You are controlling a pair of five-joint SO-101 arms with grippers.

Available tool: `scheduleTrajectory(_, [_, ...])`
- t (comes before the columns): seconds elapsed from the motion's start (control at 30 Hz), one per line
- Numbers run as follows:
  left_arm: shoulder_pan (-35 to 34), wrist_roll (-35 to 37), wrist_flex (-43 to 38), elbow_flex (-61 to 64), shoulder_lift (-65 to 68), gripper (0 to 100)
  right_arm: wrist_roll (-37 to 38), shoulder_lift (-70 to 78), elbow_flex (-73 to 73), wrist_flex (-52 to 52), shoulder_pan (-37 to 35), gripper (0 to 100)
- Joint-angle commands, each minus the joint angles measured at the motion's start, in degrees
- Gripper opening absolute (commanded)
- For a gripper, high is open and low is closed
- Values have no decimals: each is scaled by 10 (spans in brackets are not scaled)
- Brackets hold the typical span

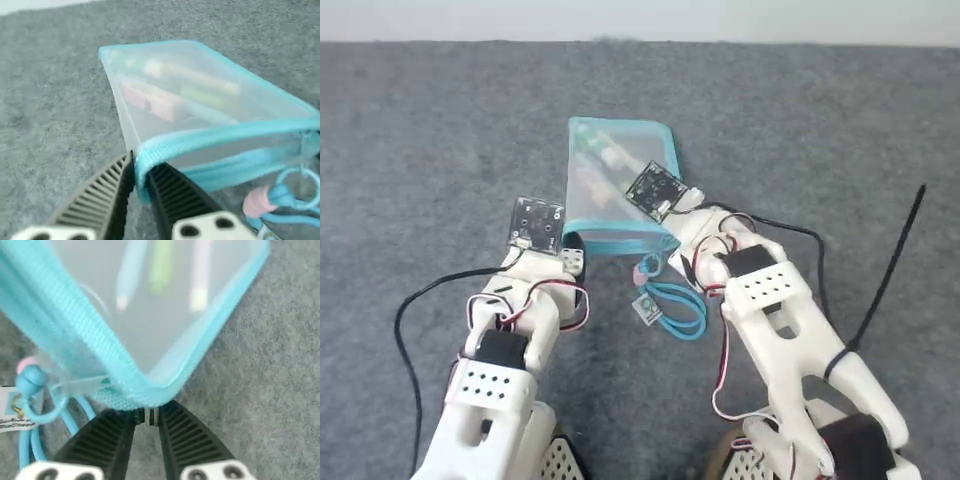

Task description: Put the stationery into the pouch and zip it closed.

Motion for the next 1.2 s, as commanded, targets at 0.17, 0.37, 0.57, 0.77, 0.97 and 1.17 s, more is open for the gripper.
scheduleTrajectory(0.17, [4, -2, 9, -41, -13, 13, -6, -15, -50, 48, 6, 9])
scheduleTrajectory(0.37, [-1, -2, 10, -40, -13, 13, -10, -95, -13, 96, -20, 72])
scheduleTrajectory(0.57, [0, 2, 11, -39, -13, 13, -136, -202, 25, 148, -29, 136])
scheduleTrajectory(0.77, [4, 69, 8, -42, -13, 13, -229, -216, 29, 192, -53, 35])
scheduleTrajectory(0.97, [4, 74, -18, -30, -11, 13, -234, -133, 8, 160, -131, 35])
scheduleTrajectory(1.17, [4, 74, -24, -26, -12, 13, -235, -116, -1, 153, -204, 35])
